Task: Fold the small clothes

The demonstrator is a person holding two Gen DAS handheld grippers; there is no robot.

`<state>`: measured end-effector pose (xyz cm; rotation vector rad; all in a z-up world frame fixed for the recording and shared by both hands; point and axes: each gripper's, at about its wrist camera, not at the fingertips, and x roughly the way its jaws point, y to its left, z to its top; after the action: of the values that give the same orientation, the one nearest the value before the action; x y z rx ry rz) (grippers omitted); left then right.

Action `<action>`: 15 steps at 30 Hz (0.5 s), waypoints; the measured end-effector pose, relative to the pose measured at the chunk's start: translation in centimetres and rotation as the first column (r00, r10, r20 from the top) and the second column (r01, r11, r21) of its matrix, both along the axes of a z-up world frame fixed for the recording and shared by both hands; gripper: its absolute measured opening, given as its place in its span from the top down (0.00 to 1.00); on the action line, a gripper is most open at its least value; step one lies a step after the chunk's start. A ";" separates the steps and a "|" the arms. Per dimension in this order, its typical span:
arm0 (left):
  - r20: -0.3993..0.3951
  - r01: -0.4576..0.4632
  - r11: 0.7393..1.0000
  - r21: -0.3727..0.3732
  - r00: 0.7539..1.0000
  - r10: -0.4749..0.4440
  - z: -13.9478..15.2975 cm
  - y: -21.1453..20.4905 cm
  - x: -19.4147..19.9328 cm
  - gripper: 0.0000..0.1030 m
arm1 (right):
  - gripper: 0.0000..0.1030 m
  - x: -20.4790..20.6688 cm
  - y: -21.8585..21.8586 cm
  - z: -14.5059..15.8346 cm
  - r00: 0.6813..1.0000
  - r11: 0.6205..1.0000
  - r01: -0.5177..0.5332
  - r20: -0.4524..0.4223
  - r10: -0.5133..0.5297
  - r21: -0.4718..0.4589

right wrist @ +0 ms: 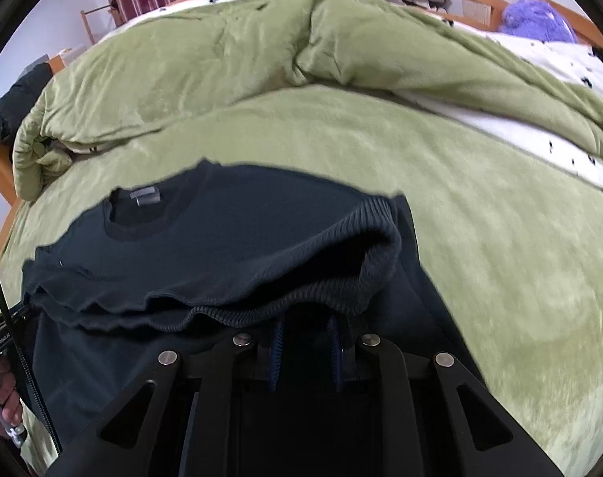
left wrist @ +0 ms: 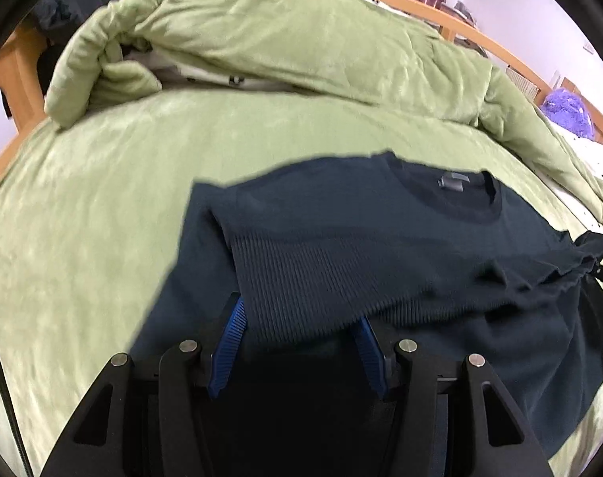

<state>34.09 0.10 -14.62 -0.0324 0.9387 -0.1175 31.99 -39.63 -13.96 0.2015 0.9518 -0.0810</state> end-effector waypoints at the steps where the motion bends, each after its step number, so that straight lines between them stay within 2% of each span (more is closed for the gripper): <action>1: 0.009 -0.004 1.000 -0.011 1.000 0.004 0.3 0.3 0.5 0.50 | 0.81 0.5 -0.1 0.2 1.000 1.000 0.001 0.007 -0.001 0.012; 5: 0.018 -0.019 0.999 -0.036 1.000 0.019 0.5 0.9 2.6 0.50 | 0.81 3.0 -0.8 -0.1 1.000 0.999 0.026 0.009 -0.027 0.044; 10: 0.038 -0.029 0.999 -0.035 0.999 0.030 0.1 1.1 4.8 0.50 | 0.81 5.3 -1.3 -1.8 0.998 0.998 0.063 0.011 -0.064 0.025; 15: 0.055 -0.040 0.996 -0.084 0.998 0.045 0.7 1.6 5.8 0.50 | 0.81 6.2 -1.9 -3.4 0.996 0.996 0.090 -0.001 -0.090 0.029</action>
<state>39.85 1.70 -13.88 -0.1250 0.8758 -0.1176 38.16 -41.52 -17.41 0.2710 0.9435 -0.1501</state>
